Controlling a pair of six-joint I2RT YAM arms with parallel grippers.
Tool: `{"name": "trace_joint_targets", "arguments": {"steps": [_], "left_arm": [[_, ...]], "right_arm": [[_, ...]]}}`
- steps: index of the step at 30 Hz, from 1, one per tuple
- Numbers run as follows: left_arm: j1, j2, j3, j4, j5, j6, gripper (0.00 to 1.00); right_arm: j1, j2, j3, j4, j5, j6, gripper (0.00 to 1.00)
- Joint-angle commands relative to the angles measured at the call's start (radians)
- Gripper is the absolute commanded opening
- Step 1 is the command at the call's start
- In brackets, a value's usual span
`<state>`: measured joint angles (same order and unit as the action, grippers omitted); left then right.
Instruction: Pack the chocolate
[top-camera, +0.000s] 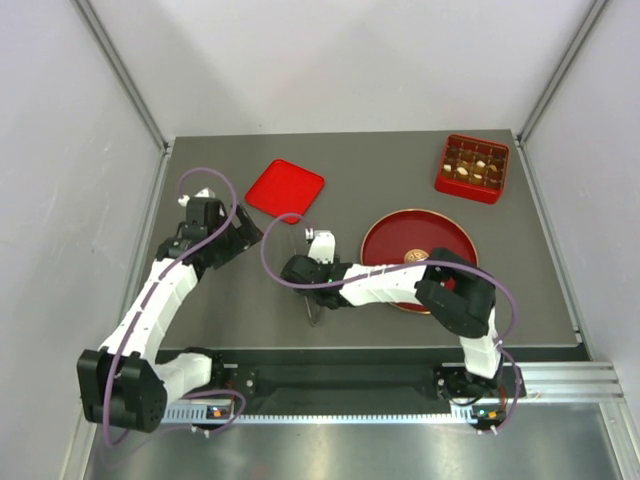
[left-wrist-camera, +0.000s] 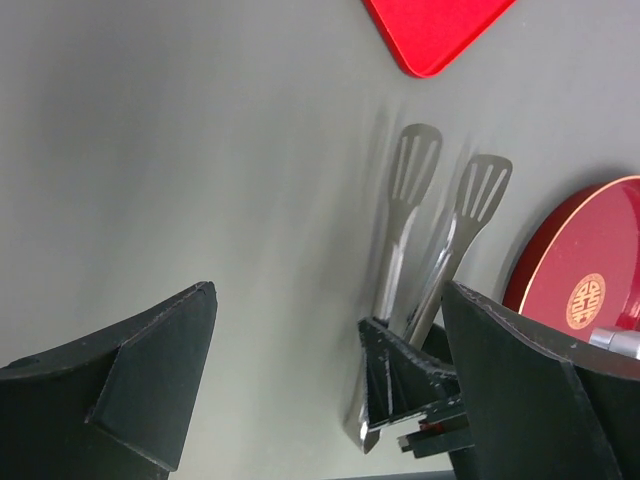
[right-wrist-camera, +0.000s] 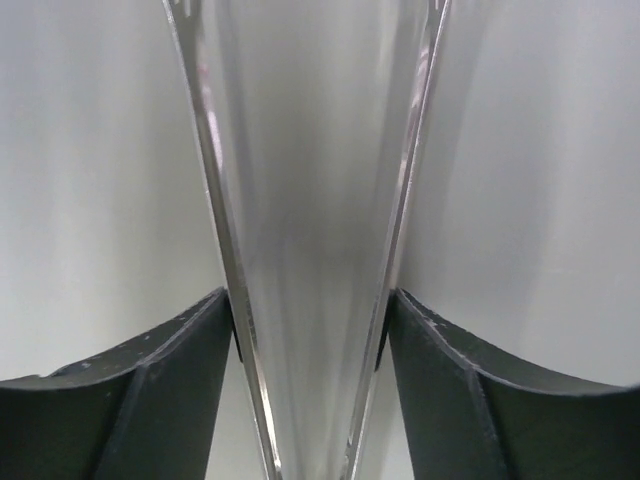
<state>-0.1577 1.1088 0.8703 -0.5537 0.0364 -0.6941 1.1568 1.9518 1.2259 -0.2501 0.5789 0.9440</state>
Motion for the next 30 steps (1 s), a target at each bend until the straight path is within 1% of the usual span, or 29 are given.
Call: {"name": "trace_joint_targets", "arguments": {"steps": [1,3,5,6,7,10,14,18,24,25,29,30], "left_arm": [[0.004,0.014,-0.002,0.075,-0.003,-0.019,0.99],[0.006,0.029,0.001,0.092,0.019,-0.018,0.99],[0.006,0.042,0.006,0.101,0.025,-0.016,0.98],[0.006,0.045,0.007,0.104,0.019,-0.015,0.98],[0.006,0.049,0.010,0.107,0.014,-0.012,0.98],[0.006,0.075,0.029,0.115,-0.006,-0.008,0.98],[0.006,0.129,0.059,0.141,-0.006,-0.013,0.97],[0.006,0.200,0.091,0.202,0.010,-0.018,0.96],[0.006,0.382,0.208,0.255,0.005,-0.024,0.92],[0.006,0.434,0.237,0.262,0.002,-0.027,0.92],[0.013,0.548,0.311,0.264,-0.009,-0.038,0.87],[0.018,0.568,0.321,0.265,-0.006,-0.045,0.85]], "right_arm": [[0.017,0.019,0.044,-0.002,-0.010,0.027,0.64],[0.017,0.013,0.050,-0.002,-0.014,0.015,0.65],[0.015,-0.017,0.050,-0.008,-0.014,0.007,0.70],[0.014,-0.028,0.046,-0.009,-0.014,-0.008,0.73],[0.011,-0.051,0.044,-0.012,-0.016,-0.014,0.81],[-0.002,-0.089,0.038,-0.037,-0.033,-0.022,0.88],[-0.008,-0.149,0.029,-0.058,-0.060,-0.043,0.89],[-0.025,-0.243,0.030,-0.087,-0.086,-0.111,0.89],[-0.080,-0.460,-0.026,-0.104,-0.114,-0.192,0.88],[-0.085,-0.477,-0.032,-0.106,-0.122,-0.203,0.88],[-0.101,-0.542,-0.068,-0.106,-0.117,-0.241,0.87],[-0.103,-0.553,-0.075,-0.106,-0.119,-0.243,0.87]]}}
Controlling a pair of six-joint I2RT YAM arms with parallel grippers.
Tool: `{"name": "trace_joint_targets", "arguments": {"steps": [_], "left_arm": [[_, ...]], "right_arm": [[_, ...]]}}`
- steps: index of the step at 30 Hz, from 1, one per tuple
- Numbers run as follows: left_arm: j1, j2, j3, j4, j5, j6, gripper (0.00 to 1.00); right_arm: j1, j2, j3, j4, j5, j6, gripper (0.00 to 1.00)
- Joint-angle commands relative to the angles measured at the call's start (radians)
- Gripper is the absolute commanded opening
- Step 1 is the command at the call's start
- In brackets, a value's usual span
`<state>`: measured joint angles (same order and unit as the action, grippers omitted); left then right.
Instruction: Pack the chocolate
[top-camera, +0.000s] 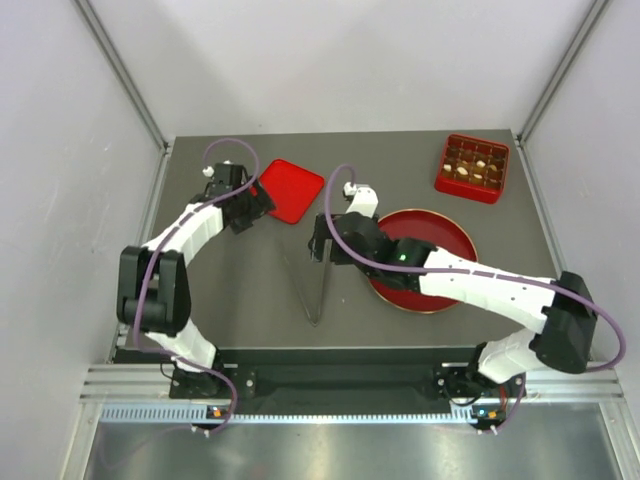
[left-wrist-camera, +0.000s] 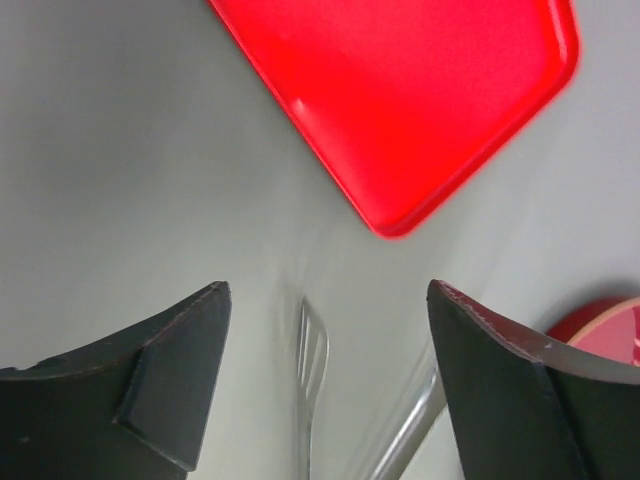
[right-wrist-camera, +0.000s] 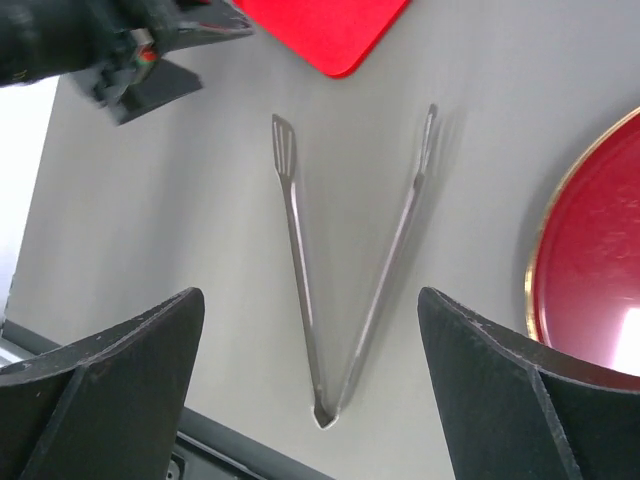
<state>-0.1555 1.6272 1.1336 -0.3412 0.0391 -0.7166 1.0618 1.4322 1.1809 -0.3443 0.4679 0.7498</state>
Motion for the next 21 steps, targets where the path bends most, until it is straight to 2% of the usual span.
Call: {"name": "trace_joint_targets", "arguments": {"steps": [1,10,21], "left_arm": [[0.020,0.087,0.075,0.057,-0.004,-0.027,0.83],[0.059,0.247,0.169,0.067,-0.028,-0.061,0.65],[0.068,0.425,0.327,-0.013,-0.149,-0.061,0.61]], "right_arm": [[-0.008,-0.044,-0.044,-0.010,-0.006,-0.049,0.87],[-0.013,-0.044,-0.093,0.013,0.011,-0.066,0.87],[-0.043,-0.035,-0.081,0.016,0.048,-0.129,0.87]]}}
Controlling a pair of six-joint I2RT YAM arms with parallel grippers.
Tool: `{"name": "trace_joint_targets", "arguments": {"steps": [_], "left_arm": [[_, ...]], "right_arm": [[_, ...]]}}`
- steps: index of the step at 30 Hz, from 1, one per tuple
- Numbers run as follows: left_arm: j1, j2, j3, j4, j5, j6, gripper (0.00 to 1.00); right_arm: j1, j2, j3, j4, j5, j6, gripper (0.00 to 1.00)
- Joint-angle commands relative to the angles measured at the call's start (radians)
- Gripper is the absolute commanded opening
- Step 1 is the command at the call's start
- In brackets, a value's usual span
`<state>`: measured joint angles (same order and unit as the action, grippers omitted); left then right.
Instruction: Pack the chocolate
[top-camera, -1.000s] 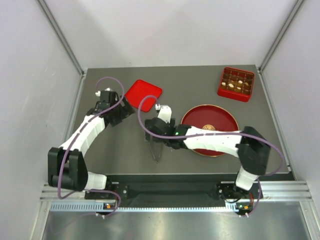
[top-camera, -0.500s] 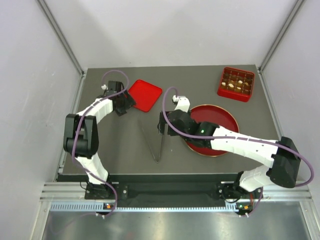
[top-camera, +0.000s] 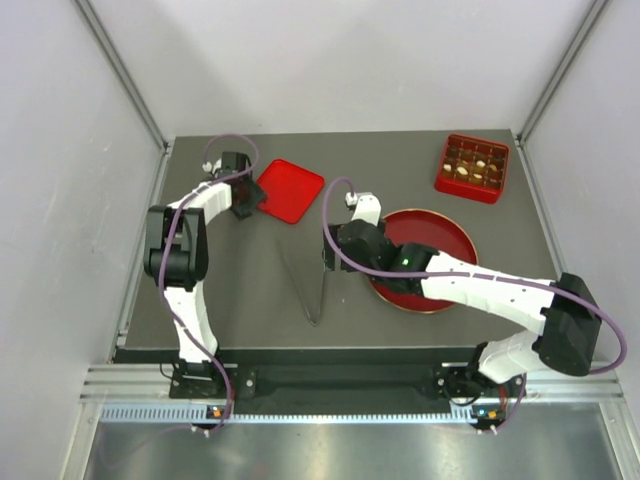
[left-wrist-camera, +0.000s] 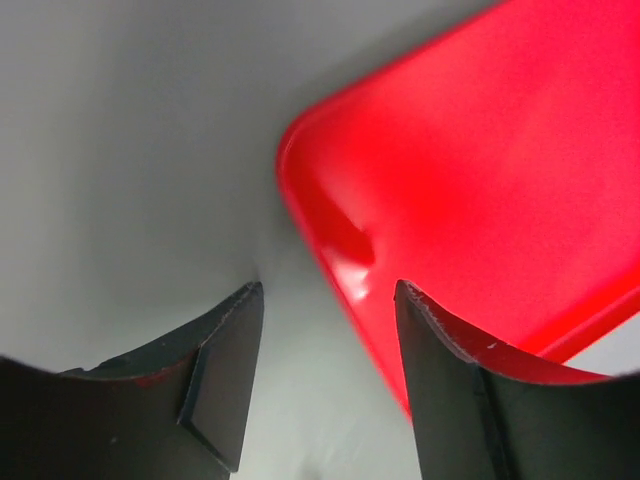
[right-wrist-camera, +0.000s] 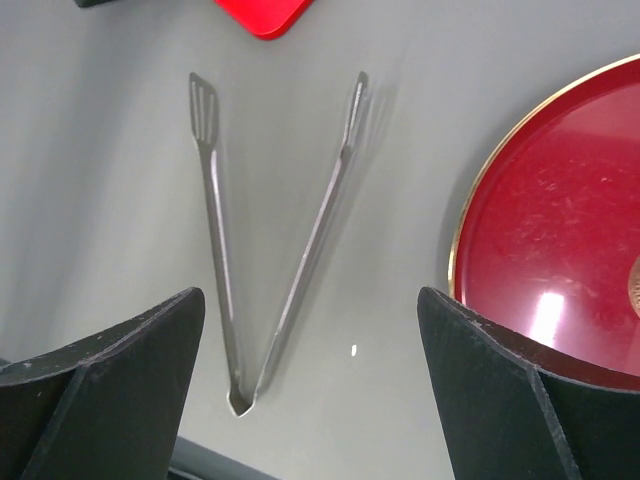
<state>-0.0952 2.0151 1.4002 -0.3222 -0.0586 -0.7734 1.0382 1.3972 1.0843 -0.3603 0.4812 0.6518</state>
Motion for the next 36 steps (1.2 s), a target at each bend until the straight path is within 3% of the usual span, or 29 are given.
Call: {"name": "trace_joint_targets", "arguments": {"steps": [1,6,12,18,25,32,35,36], "left_arm": [[0.008,0.048,0.072,-0.046,-0.056,-0.003,0.60],[0.008,0.083,0.092,-0.081,-0.098,0.019,0.56],[0.008,0.096,0.111,-0.120,-0.112,0.048,0.36],[0.008,0.079,0.140,-0.165,-0.181,0.092,0.22],[0.020,0.047,0.115,-0.146,-0.146,0.091,0.20],[0.025,0.066,0.105,-0.159,-0.126,0.063,0.32],[0.034,0.077,0.092,-0.152,-0.110,0.049,0.26],[0.038,0.082,0.092,-0.150,-0.093,0.046,0.20]], "right_arm": [[-0.021,0.003,0.019,0.031,0.033,-0.040,0.87],[-0.043,0.005,0.037,0.030,0.028,-0.063,0.87],[-0.050,0.003,0.058,0.023,0.028,-0.070,0.87],[-0.052,0.020,0.078,0.017,0.004,-0.057,0.87],[-0.069,0.065,0.143,-0.002,-0.016,-0.047,0.87],[-0.153,0.095,0.235,0.000,-0.078,-0.024,0.86],[-0.175,0.103,0.255,0.000,-0.079,-0.029,0.86],[-0.179,0.108,0.258,0.001,-0.076,-0.038,0.86]]}}
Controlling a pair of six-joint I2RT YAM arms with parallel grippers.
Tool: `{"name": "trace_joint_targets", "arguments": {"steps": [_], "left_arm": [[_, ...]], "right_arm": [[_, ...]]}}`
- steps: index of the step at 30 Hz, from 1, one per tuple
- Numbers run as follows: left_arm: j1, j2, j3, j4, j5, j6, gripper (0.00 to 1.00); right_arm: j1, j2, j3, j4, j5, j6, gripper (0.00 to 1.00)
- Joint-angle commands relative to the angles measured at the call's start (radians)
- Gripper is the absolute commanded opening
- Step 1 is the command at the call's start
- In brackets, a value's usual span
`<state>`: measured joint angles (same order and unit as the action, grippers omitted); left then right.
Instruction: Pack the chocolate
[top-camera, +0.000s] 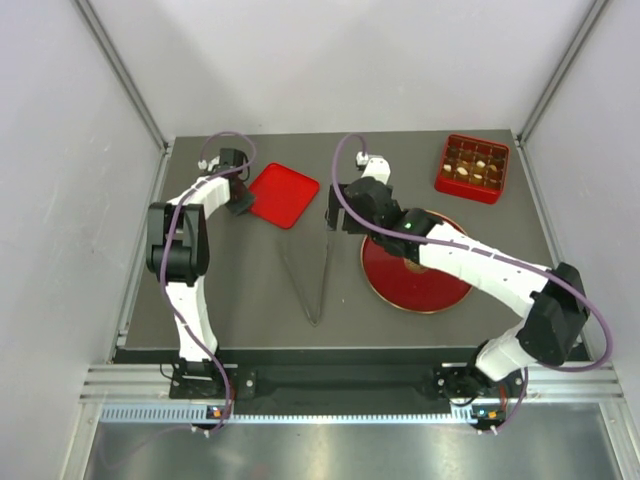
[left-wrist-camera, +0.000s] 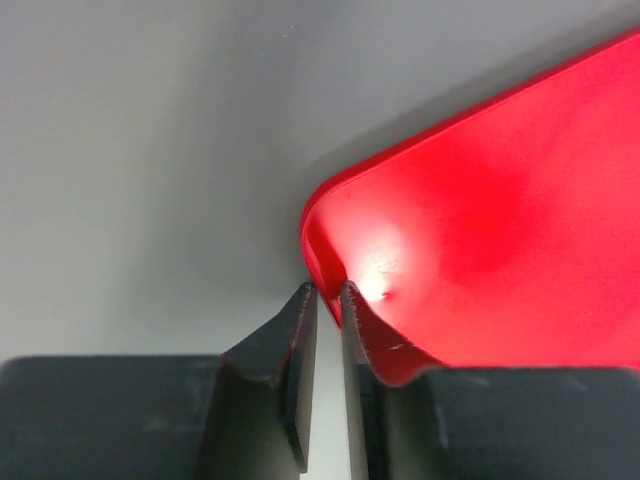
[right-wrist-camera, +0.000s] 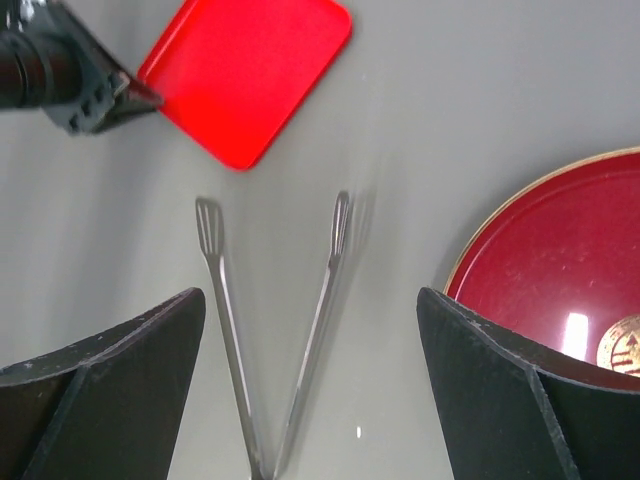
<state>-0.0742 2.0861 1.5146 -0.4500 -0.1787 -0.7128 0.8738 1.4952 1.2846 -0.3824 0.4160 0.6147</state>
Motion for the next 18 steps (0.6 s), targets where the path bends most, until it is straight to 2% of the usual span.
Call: {"name": "trace_joint_targets", "arguments": {"steps": [1,3,7,10,13,18], "left_arm": [[0.019,0.011,-0.022,-0.021,0.033,-0.013,0.14],[0.022,0.009,-0.021,-0.016,0.041,-0.008,0.07],[0.028,-0.041,-0.021,0.033,0.108,-0.019,0.00],[0.033,-0.086,-0.011,0.088,0.204,-0.057,0.00],[0.031,-0.115,0.001,0.123,0.226,-0.080,0.00],[0.033,-0.147,-0.001,0.151,0.271,-0.091,0.00]], "right_arm": [[-0.022,0.014,0.061,0.023,-0.010,-0.006,0.86],[-0.039,0.036,0.070,0.025,-0.006,-0.030,0.86],[-0.091,0.071,0.088,0.040,-0.022,-0.053,0.85],[-0.140,0.097,0.126,0.056,-0.063,-0.064,0.85],[-0.165,0.119,0.195,0.059,-0.069,-0.096,0.84],[-0.205,0.135,0.214,0.077,-0.129,-0.128,0.84]]}}
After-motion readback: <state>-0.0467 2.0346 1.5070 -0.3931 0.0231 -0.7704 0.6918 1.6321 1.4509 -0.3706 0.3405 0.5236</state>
